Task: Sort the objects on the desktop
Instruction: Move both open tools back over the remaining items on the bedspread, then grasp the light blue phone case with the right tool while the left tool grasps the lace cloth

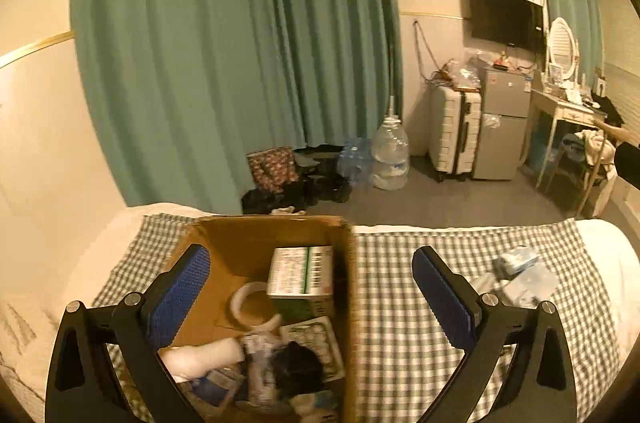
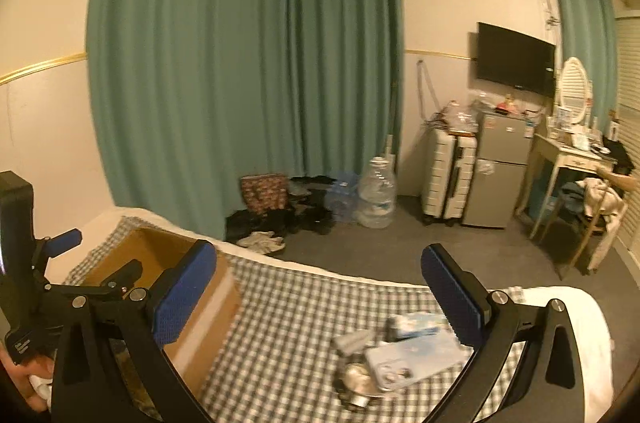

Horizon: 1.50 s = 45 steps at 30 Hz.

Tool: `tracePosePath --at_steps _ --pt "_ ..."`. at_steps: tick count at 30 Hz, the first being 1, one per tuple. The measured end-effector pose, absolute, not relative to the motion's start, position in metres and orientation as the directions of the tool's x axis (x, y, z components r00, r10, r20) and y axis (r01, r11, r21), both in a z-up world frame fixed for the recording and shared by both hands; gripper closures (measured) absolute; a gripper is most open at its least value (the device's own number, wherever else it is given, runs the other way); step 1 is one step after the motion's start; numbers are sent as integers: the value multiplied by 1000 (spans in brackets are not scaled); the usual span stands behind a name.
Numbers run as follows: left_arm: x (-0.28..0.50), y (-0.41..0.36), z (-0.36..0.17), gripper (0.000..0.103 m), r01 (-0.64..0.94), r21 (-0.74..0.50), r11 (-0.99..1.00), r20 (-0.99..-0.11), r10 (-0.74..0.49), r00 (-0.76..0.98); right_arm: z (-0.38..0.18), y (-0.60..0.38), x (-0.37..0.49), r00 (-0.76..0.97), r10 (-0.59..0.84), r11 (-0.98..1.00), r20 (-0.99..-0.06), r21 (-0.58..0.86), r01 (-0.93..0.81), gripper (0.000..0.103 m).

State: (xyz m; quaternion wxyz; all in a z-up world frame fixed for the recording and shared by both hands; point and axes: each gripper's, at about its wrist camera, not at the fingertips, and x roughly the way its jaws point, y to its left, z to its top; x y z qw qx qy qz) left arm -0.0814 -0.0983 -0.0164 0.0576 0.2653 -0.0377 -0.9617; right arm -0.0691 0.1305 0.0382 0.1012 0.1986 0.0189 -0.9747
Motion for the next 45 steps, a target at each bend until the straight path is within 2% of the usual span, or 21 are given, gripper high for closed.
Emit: tracePosePath --at_steps 12,27,40,45 --pt "-93 -28 -38 0 -61 126 -990 -545 -17 -838 23 208 -55 -909 -49 -995 -413 -61 81 0" --pt "-109 11 -81 0 -130 181 -975 -632 -15 -775 -81 251 -54 -770 -34 -997 -637 -33 72 0" --pt "-140 61 -142 0 -259 211 -942 -729 25 -684 -135 267 -86 -667 -83 -993 -740 5 118 0" --pt "-144 75 -157 0 -312 234 -921 -752 32 -659 -159 261 -107 -611 -40 -987 -791 -65 149 0"
